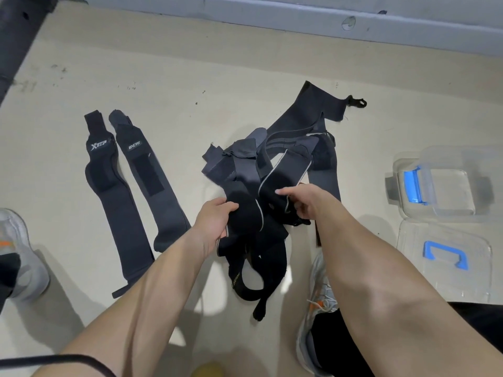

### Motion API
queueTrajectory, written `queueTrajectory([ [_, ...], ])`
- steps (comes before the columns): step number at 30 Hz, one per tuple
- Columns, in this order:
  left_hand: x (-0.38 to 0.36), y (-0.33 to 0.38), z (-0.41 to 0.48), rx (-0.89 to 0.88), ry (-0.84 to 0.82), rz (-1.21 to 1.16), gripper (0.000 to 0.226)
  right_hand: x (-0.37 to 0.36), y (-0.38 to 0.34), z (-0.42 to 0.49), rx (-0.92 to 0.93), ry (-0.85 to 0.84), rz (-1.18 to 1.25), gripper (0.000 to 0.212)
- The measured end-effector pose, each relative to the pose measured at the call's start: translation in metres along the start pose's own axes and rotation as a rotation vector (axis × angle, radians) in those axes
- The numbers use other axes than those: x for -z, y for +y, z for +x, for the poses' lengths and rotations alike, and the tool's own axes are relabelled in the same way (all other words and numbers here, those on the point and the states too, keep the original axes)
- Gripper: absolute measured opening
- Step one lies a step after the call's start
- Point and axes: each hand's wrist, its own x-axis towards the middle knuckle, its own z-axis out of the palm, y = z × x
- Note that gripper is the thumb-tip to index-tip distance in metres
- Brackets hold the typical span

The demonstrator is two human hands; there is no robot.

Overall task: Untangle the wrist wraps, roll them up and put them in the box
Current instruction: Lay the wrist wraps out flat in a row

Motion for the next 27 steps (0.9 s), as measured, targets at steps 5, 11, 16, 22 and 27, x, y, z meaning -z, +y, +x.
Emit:
queueTrajectory([
  [5,0.0,-0.001,0.006,0.017,0.008,0.003,0.012,-0.001,-0.001,0.02,0.293,0.22,0.197,0.045],
  [11,0.0,-0.002,0.018,0.011,0.002,0.001,0.02,0.006,-0.03,0.021,0.288,0.326,0.508,0.017],
  [16,-0.001,-0.002,0.014,-0.011,-0.003,0.036,0.024,0.002,-0.033,-0.002,0.364,0.189,0.682,0.029],
  [22,0.001,0.008,-0.009,-0.037,0.012,0.043,0.013,0.003,-0.035,-0.051,0.29,0.02,0.726,0.038],
  [27,0.009,0.015,-0.033,-0.103,-0.024,0.028,0.013,0.006,-0.047,-0.081,0.348,0.08,0.506,0.04],
])
